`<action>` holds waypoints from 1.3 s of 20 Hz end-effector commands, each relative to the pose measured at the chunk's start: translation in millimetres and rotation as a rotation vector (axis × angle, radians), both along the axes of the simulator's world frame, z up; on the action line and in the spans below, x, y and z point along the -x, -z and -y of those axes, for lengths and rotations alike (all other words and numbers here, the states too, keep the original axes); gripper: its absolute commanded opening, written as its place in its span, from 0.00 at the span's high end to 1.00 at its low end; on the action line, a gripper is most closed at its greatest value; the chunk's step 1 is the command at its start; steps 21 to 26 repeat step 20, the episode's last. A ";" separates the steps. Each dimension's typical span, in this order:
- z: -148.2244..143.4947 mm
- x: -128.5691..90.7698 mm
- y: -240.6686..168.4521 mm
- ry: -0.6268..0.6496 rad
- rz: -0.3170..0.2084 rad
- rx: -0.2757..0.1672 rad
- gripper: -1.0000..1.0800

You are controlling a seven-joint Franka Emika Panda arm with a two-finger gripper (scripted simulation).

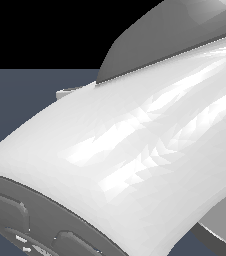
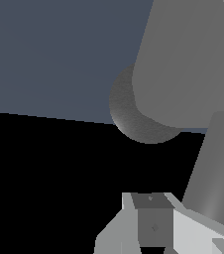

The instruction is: Turn on the faucet by rotating a designated handle.

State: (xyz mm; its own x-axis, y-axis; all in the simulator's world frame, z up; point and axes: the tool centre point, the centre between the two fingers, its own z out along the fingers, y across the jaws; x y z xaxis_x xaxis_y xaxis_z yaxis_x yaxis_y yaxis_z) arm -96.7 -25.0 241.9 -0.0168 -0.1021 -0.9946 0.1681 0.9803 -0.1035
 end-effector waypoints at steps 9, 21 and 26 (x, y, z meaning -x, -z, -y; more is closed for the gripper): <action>-50.0 -10.9 -26.3 -0.027 -0.004 -0.068 1.00; -78.6 -16.8 -44.1 -0.033 0.012 -0.087 1.00; -78.6 -16.8 -44.1 -0.033 0.012 -0.087 1.00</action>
